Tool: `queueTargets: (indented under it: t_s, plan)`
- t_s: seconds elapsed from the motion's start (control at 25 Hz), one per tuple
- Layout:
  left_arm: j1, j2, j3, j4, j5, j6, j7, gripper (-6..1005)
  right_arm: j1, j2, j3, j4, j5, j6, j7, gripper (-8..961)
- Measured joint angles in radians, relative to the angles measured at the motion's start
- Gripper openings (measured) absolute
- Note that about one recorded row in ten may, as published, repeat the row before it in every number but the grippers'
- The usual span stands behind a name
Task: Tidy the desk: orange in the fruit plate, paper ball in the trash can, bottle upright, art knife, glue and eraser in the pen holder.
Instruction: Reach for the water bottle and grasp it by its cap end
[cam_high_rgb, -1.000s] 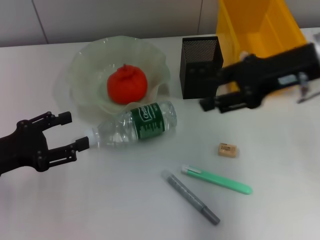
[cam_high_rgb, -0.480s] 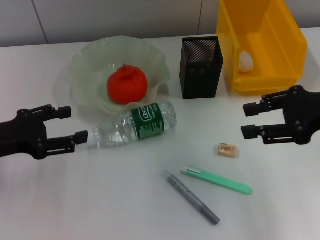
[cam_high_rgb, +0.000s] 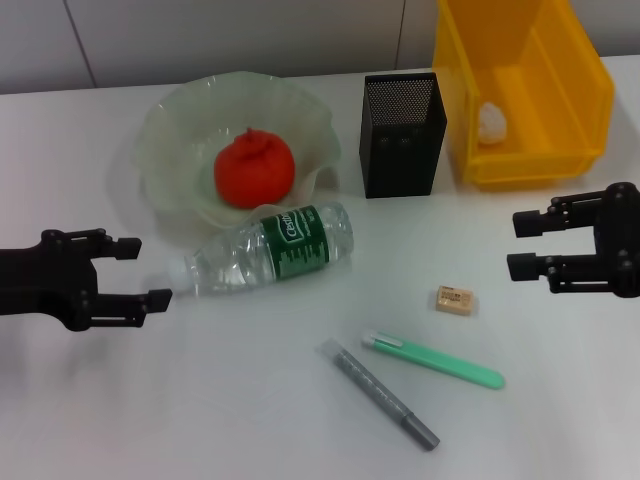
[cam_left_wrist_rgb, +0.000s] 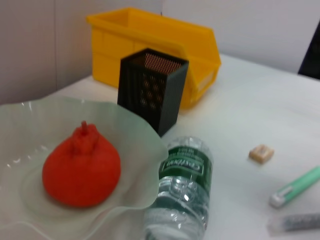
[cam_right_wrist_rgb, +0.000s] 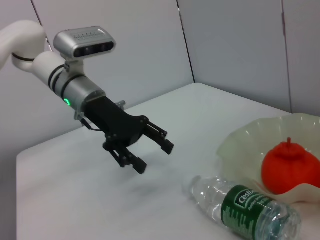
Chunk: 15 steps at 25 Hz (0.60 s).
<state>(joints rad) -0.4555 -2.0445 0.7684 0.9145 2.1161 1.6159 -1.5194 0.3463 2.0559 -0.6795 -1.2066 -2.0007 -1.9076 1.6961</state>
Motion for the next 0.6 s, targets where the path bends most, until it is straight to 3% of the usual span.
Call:
queueTargets:
  t_s: [0.12, 0.28, 0.48, 0.6]
  plan:
    - [-0.035, -0.015, 0.0, 0.023, 0.095, -0.021, 0.009, 832, 0.0, 0.003, 0.0, 0.01, 0.0, -0.001, -0.003, 545]
    - [-0.044, -0.017, 0.003, 0.023, 0.113, -0.032, 0.012, 830, 0.003, 0.005, -0.003, 0.018, 0.0, -0.001, -0.004, 545]
    - [-0.064, -0.016, 0.169, 0.026, 0.139, -0.158, 0.016, 827, 0.006, 0.006, -0.009, 0.023, -0.005, -0.027, -0.031, 545]
    - [-0.075, -0.016, 0.201, 0.027, 0.151, -0.18, 0.016, 826, -0.002, 0.006, -0.007, 0.024, -0.016, -0.053, -0.067, 545]
